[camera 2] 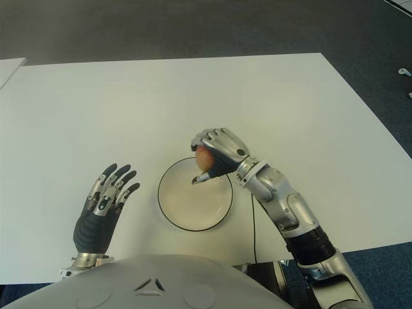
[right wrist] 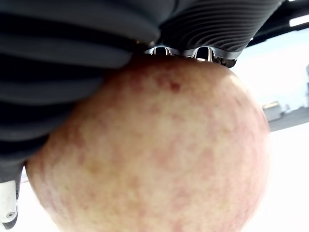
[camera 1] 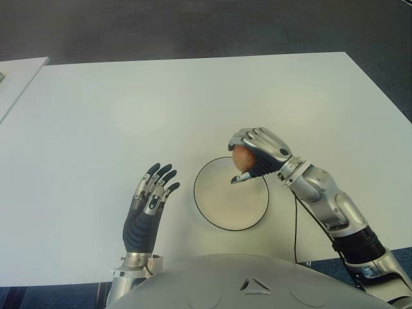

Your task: Put the apples into the plate.

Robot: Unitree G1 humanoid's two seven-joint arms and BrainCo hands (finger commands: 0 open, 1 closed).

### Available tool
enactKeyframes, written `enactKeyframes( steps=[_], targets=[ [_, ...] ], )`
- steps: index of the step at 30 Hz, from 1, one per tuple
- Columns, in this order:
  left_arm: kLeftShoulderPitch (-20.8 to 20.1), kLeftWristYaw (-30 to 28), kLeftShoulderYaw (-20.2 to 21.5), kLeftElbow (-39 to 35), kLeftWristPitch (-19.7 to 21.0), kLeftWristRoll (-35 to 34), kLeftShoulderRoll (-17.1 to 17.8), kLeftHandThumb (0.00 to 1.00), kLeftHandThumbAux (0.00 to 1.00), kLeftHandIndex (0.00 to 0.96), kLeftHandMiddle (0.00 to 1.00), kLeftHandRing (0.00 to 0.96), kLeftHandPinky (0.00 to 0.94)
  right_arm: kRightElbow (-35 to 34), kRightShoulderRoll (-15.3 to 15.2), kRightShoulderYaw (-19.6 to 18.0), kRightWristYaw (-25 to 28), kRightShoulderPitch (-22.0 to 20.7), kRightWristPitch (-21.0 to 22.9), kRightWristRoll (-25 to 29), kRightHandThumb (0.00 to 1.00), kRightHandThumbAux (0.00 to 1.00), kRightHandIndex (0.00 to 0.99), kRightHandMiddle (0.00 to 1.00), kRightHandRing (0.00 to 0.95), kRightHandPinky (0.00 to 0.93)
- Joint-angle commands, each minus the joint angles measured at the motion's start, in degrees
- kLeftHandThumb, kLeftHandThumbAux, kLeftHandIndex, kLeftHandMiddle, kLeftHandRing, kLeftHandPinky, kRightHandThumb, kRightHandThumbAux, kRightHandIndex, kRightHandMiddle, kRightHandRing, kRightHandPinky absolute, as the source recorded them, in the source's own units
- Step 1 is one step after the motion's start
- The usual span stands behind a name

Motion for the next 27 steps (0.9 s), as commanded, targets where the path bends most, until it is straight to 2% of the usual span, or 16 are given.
enactKeyframes(
  steps=[1, 9, 14, 27],
  targets=[
    [0.2, 0.9, -0.2, 0.6, 0.8, 0.5, -0.3, 0.256, 0.53, 0.153, 0.197, 0.193, 0.237, -2.7, 1.1, 1.8, 1.0, 1.6, -0.8, -0.9, 0.735, 0.711, 0.441, 0.855, 0.837, 0.831],
    [0.6, 1.7, -0.6, 0.2, 1.0, 0.9, -0.8, 0.261, 0.525, 0.15, 0.196, 0.195, 0.238, -3.6, 0.5, 2.4, -1.1, 4.0, -4.8, -3.3, 0.733, 0.71, 0.441, 0.863, 0.848, 0.851],
    [0.6, 1.8, -0.6, 0.2, 1.1, 0.6, -0.8, 0.264, 0.525, 0.15, 0.197, 0.195, 0.233, -3.5, 0.4, 2.8, -2.3, 3.9, -6.7, -6.1, 0.733, 0.71, 0.441, 0.866, 0.851, 0.853],
    [0.3, 1.4, -0.8, 0.6, 0.6, 0.3, -1.0, 0.289, 0.534, 0.155, 0.203, 0.197, 0.241, -5.6, 0.6, 3.8, 1.9, 4.7, -6.2, -7.6, 0.728, 0.711, 0.44, 0.885, 0.867, 0.867]
  ],
)
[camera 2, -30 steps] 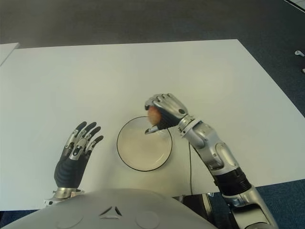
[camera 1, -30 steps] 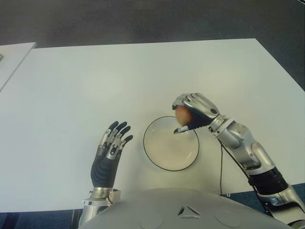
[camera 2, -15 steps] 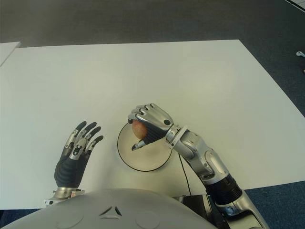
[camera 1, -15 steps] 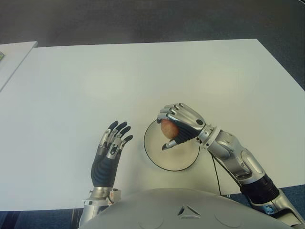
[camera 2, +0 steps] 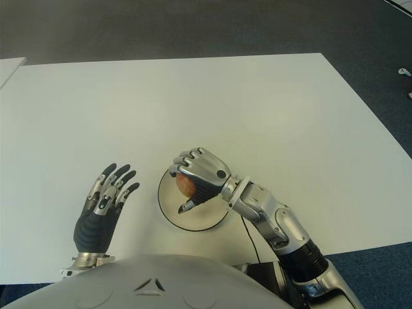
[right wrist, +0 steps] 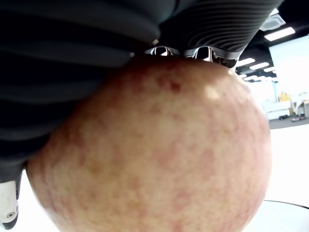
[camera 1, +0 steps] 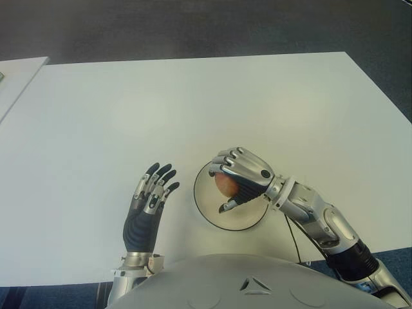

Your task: Put the apples into the plate.

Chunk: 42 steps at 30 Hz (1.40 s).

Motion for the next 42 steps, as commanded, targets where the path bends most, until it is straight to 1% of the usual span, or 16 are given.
enactKeyframes(
  steps=[1, 8, 14, 21, 23, 24, 25, 26, 27, 28, 29, 30, 32, 34, 38, 42],
  targets=[
    [0.2, 0.4, -0.5, 0.8, 0.5, -0.2, -0.3, 0.289, 0.534, 0.155, 0.203, 0.197, 0.241, -1.1, 0.2, 0.4, 2.0, 0.6, 0.4, 0.2, 0.728, 0.711, 0.44, 0.887, 0.869, 0.868],
    [0.3, 0.5, -0.3, 0.8, 0.7, 0.2, -0.1, 0.271, 0.532, 0.152, 0.19, 0.188, 0.231, -1.8, 0.6, 0.0, 4.5, 0.8, 1.4, 0.9, 0.726, 0.711, 0.44, 0.896, 0.873, 0.869],
    [0.4, 0.9, -0.3, 0.7, 0.4, 1.1, -0.3, 0.267, 0.524, 0.152, 0.191, 0.189, 0.234, -2.7, 1.2, -0.1, 5.6, 1.3, 2.0, 0.0, 0.726, 0.711, 0.44, 0.895, 0.872, 0.869],
    [0.3, 0.7, -0.4, 0.5, 0.5, 0.7, -0.4, 0.277, 0.523, 0.155, 0.196, 0.191, 0.234, -2.1, 1.3, -0.6, 4.1, 1.3, 1.2, -0.1, 0.727, 0.711, 0.44, 0.887, 0.868, 0.861],
    [0.3, 0.9, -0.5, 0.5, 0.4, 0.9, -0.6, 0.272, 0.522, 0.151, 0.187, 0.184, 0.222, -1.7, 1.3, -0.7, 3.7, 1.4, 0.8, 0.3, 0.728, 0.71, 0.442, 0.864, 0.845, 0.829],
    [0.3, 1.1, -0.5, 0.5, 0.4, 1.0, -0.7, 0.26, 0.52, 0.142, 0.173, 0.169, 0.196, -1.6, 1.2, -0.7, 3.4, 1.5, 0.6, 0.4, 0.714, 0.709, 0.437, 0.695, 0.675, 0.678],
    [0.4, 1.3, -0.5, 0.5, 0.3, 1.2, -0.9, 0.256, 0.52, 0.138, 0.168, 0.163, 0.187, -1.5, 1.0, -0.7, 3.8, 1.4, 0.5, 0.6, 0.709, 0.709, 0.435, 0.634, 0.613, 0.624],
    [0.4, 1.4, -0.5, 0.6, 0.2, 1.4, -1.1, 0.244, 0.518, 0.128, 0.148, 0.141, 0.154, -1.5, 0.8, -0.7, 4.0, 1.4, 0.4, 0.7, 0.561, 0.59, 0.339, 0.435, 0.42, 0.464],
    [0.6, 1.7, -0.5, 0.6, 0.0, 1.7, -1.4, 0.236, 0.518, 0.122, 0.135, 0.126, 0.133, -1.5, 0.3, -0.5, 5.0, 1.2, 0.3, 1.1, 0.464, 0.514, 0.277, 0.307, 0.295, 0.361],
    [0.6, 2.0, -0.6, 0.7, -0.2, 2.0, -1.7, 0.229, 0.516, 0.115, 0.121, 0.113, 0.117, -1.5, -0.1, -0.4, 5.7, 1.0, 0.2, 1.3, 0.412, 0.459, 0.221, 0.245, 0.236, 0.288],
    [0.7, 2.3, -0.6, 0.8, -0.5, 2.3, -2.0, 0.218, 0.514, 0.105, 0.103, 0.093, 0.094, -1.3, -0.6, -0.3, 6.5, 0.8, -0.2, 1.6, 0.336, 0.379, 0.141, 0.157, 0.151, 0.184],
    [0.8, 2.5, -0.6, 0.9, -0.7, 2.5, -2.2, 0.208, 0.511, 0.094, 0.084, 0.073, 0.073, -1.2, -1.0, -0.2, 6.9, 0.6, -0.4, 1.9, 0.279, 0.316, 0.09, 0.1, 0.096, 0.118],
    [0.6, 3.2, -0.6, 1.8, -1.9, 3.6, -3.2, 0.19, 0.505, 0.076, 0.053, 0.042, 0.042, -0.1, -2.1, 0.0, 7.5, -0.2, -1.8, 2.3, 0.213, 0.258, 0.046, 0.051, 0.049, 0.06],
    [0.4, 3.7, -0.5, 2.6, -3.1, 4.6, -3.7, 0.172, 0.499, 0.058, 0.024, 0.017, 0.017, 0.7, -2.5, -0.1, 7.6, -0.6, -2.7, 2.7, 0.16, 0.223, 0.018, 0.02, 0.02, 0.024],
    [-0.4, 4.3, -0.1, 4.4, -5.6, 7.2, -3.9, 0.149, 0.491, 0.043, 0.006, 0.004, 0.004, 1.4, -2.7, -0.2, 7.7, -0.9, -3.3, 3.5, 0.117, 0.212, 0.004, 0.005, 0.005, 0.006],
    [-0.9, 4.7, 0.0, 5.6, -6.7, 8.6, -3.9, 0.13, 0.485, 0.033, 0.001, 0.0, 0.0, 2.6, -2.8, -0.1, 8.0, -1.4, -3.6, 4.3, 0.09, 0.211, 0.0, 0.0, 0.0, 0.001]
  ],
)
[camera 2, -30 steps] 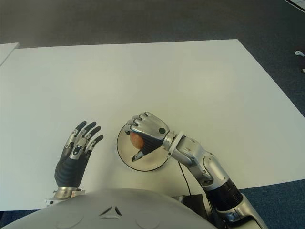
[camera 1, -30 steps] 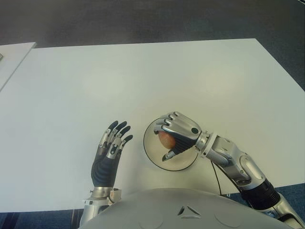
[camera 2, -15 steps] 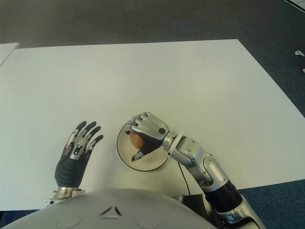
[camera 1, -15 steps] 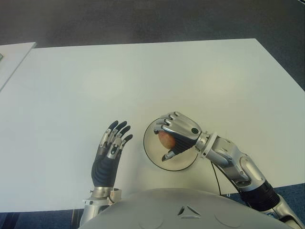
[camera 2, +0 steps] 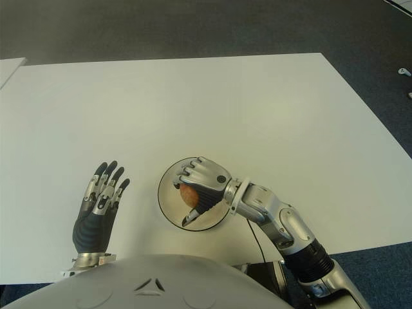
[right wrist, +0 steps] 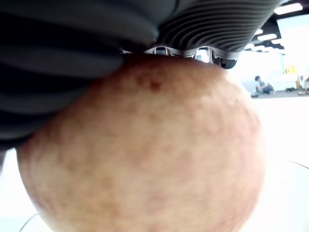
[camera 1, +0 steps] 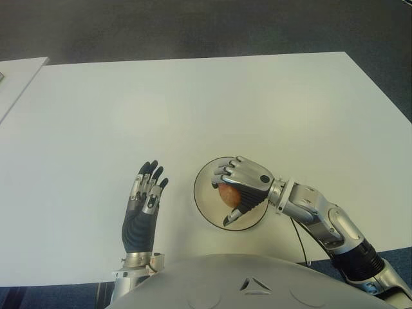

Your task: Put the apples into the plate.

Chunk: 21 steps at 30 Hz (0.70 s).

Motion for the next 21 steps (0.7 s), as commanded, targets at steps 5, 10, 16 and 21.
enactKeyframes(
  steps=[5, 10, 16, 21],
  targets=[
    [-0.4, 0.7, -0.1, 2.1, -0.7, 1.6, -0.4, 0.116, 0.476, 0.019, 0.0, 0.0, 0.0, 2.6, -0.4, 0.4, -0.1, -1.8, -2.2, 1.6, 0.081, 0.215, 0.0, 0.0, 0.0, 0.0],
    [-0.6, 0.4, 0.0, 2.6, -1.3, 2.0, -0.1, 0.099, 0.464, 0.013, 0.0, 0.0, 0.0, 3.2, -0.5, 0.4, 1.0, -2.0, -2.2, 2.3, 0.084, 0.227, 0.0, 0.0, 0.0, 0.0],
    [-0.9, 0.4, 0.1, 3.0, -1.9, 2.8, 0.1, 0.086, 0.447, 0.012, 0.0, 0.0, 0.0, 3.2, -0.3, 0.3, 1.5, -1.9, -1.9, 3.2, 0.082, 0.233, 0.0, 0.0, 0.0, 0.0],
    [-1.0, 0.3, 0.1, 3.2, -2.1, 2.8, 0.3, 0.085, 0.439, 0.012, 0.0, 0.0, 0.0, 3.4, -0.3, 0.3, 1.8, -2.0, -1.9, 3.8, 0.074, 0.234, 0.0, 0.0, 0.0, 0.0]
  ],
)
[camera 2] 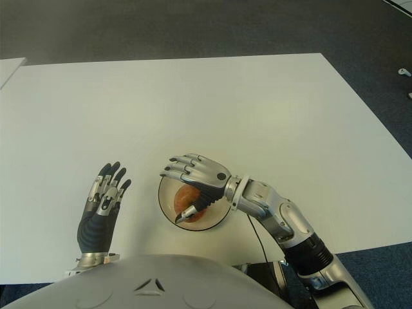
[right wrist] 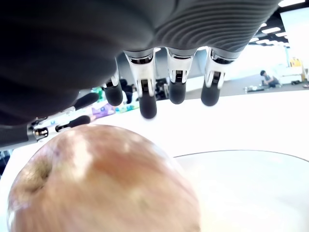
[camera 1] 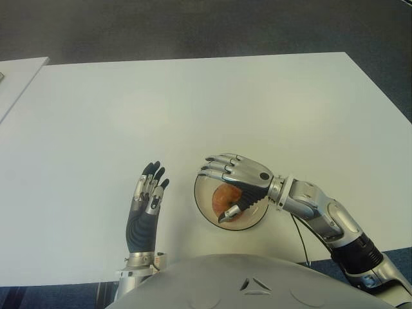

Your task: Put the apples into the plate.

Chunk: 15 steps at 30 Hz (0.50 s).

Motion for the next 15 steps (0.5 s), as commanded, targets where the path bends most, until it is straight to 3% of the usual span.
enactKeyframes(
  steps=[1, 10, 15],
  targets=[
    [0.0, -0.1, -0.1, 1.0, -0.2, 0.0, 0.3, 0.086, 0.44, 0.013, 0.0, 0.0, 0.0, 0.7, -0.1, 0.2, 1.1, 0.0, 0.1, 1.1, 0.073, 0.233, 0.0, 0.0, 0.0, 0.0],
    [0.6, -0.2, -0.8, 0.5, 0.7, -2.3, 0.5, 0.126, 0.454, 0.023, 0.0, 0.0, 0.0, -0.7, 0.0, -0.6, 2.4, 1.2, 1.6, 3.1, 0.082, 0.243, 0.0, 0.0, 0.0, 0.0],
    [1.3, 0.5, -1.1, 0.1, 1.4, -2.7, 0.2, 0.133, 0.455, 0.024, 0.0, 0.0, 0.004, -3.2, 1.3, -2.4, 5.1, 3.3, 6.9, 8.2, 0.083, 0.237, 0.0, 0.0, 0.0, 0.0]
  ],
)
